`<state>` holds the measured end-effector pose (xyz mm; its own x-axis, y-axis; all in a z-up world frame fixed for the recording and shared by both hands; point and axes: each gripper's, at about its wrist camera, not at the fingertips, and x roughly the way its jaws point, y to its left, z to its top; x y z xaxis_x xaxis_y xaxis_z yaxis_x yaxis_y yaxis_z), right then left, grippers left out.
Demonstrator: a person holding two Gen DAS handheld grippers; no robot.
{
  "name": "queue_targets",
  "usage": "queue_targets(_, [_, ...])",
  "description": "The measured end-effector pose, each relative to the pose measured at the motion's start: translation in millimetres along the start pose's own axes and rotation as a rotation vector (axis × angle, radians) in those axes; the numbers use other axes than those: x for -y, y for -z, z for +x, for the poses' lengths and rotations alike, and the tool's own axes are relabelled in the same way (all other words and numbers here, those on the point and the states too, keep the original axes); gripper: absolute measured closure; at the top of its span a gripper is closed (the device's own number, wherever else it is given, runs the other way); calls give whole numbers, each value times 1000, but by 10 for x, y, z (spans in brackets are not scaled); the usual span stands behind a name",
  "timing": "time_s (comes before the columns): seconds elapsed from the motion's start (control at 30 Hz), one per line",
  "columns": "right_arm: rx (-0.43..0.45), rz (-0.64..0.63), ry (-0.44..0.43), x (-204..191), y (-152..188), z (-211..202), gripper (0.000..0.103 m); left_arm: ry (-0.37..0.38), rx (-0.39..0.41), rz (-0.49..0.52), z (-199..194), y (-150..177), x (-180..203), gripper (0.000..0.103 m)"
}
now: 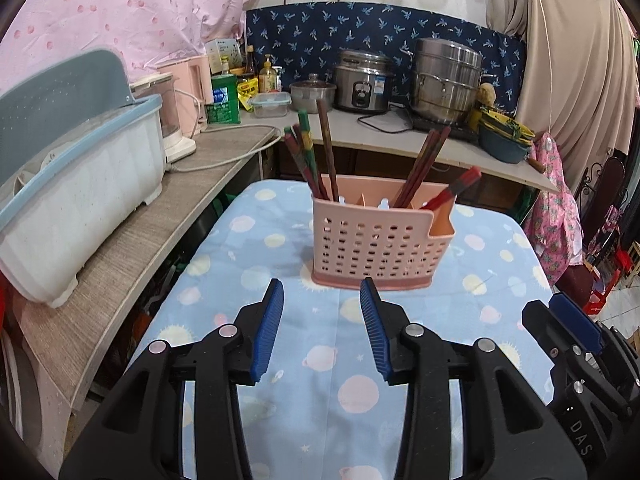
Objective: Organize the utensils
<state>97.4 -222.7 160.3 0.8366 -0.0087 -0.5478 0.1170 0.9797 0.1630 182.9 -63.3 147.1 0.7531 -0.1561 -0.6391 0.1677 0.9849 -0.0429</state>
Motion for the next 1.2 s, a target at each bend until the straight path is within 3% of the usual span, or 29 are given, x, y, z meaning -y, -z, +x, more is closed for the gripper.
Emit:
queue_targets(0.17, [-30,8,6,26,120,33,66,-16,-30,4,49,161,-17,57])
queue_targets(0.33, [-55,7,17,51,238,75,62,-28,-55,13,98,280,-12,55])
queue_targets(0.73, [-91,9,32,102,455,132,42,-64,-82,33,181,479,3,36])
queue_targets(0.93, [-102,3,40,93,519,159,32,-84,-80,36,196,535,-11,17])
queue_targets(1.13, [-119,6,37,95,572,199,27,-92,-101,39,250,577,-25,14])
queue_targets(1.2, [-128,13,35,99,596,214,21,-92,-105,39,261,588,-29,13])
